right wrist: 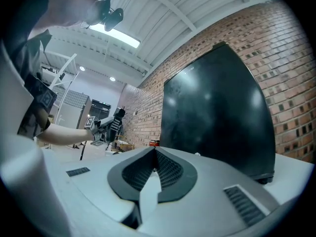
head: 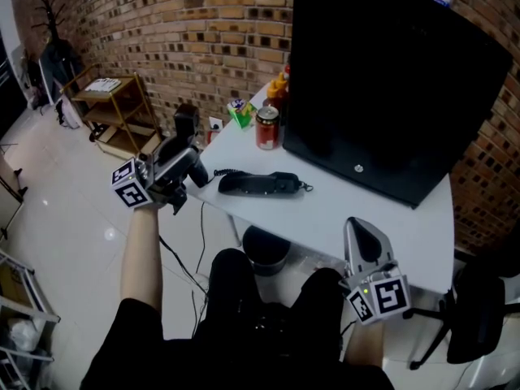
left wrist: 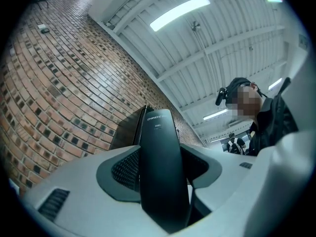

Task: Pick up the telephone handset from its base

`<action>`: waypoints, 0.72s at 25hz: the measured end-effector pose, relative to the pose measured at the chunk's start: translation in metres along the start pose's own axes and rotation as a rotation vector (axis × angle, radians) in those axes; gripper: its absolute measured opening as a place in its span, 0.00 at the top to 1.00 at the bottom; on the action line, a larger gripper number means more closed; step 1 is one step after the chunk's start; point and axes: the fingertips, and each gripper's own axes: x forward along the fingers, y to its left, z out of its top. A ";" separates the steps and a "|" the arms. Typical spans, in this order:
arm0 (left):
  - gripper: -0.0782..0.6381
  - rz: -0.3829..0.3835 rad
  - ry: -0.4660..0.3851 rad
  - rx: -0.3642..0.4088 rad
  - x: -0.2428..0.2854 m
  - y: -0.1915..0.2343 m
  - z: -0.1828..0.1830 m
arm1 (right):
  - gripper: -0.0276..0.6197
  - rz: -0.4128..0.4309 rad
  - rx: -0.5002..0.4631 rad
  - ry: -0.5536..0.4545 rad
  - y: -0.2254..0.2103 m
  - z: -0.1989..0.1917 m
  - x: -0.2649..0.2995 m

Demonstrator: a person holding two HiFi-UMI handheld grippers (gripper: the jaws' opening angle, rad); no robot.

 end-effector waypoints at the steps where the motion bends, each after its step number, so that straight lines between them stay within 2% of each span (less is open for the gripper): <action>1: 0.53 -0.001 0.003 -0.003 -0.001 0.000 -0.001 | 0.95 0.001 -0.001 0.001 0.000 0.000 0.000; 5: 0.53 -0.004 0.002 -0.016 -0.002 -0.003 -0.002 | 0.95 -0.001 0.000 0.003 0.001 0.002 -0.003; 10: 0.53 0.020 0.012 0.034 0.001 -0.001 0.008 | 0.95 0.006 0.000 -0.007 0.000 0.008 0.001; 18: 0.53 0.029 0.004 0.026 -0.005 -0.005 0.006 | 0.95 -0.006 -0.017 0.004 -0.002 0.012 -0.004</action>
